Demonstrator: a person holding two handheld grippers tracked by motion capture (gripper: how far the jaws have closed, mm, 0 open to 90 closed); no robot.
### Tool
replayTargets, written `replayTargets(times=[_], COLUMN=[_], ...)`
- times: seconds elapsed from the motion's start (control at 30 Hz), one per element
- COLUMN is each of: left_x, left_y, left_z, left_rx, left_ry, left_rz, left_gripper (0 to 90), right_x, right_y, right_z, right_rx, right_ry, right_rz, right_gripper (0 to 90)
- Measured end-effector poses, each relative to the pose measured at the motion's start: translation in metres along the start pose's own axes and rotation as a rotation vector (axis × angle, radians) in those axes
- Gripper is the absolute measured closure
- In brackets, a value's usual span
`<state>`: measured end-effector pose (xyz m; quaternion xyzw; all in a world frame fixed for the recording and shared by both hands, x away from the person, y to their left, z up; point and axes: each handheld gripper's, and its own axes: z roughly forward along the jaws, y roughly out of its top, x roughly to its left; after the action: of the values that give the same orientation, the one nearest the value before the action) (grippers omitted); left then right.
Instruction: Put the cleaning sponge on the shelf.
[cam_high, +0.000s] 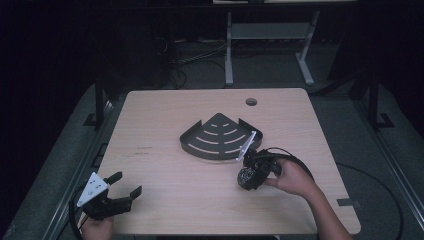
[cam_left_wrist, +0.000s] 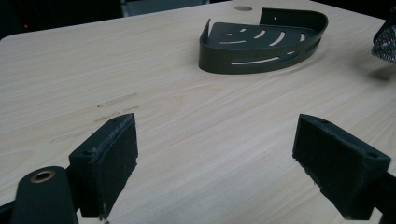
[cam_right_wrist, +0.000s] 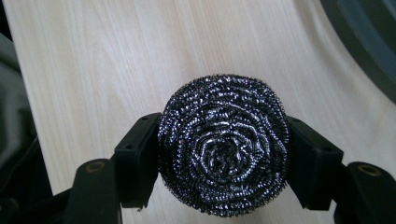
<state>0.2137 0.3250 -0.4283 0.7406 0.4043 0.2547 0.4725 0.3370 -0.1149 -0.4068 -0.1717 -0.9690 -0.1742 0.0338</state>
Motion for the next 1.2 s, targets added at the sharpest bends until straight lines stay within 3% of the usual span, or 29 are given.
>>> replayTargets(times=[1.2], left_x=[0.002], left_y=[0.0], left_z=[-0.003], left_rx=[-0.011], left_ry=[0.004], left_rz=[-0.003], left_gripper=[13.4], right_x=[-0.019], right_y=[0.03], right_z=[-0.023], right_rx=[0.023], right_ry=[-0.012], right_rz=[-0.014], right_gripper=[33.7])
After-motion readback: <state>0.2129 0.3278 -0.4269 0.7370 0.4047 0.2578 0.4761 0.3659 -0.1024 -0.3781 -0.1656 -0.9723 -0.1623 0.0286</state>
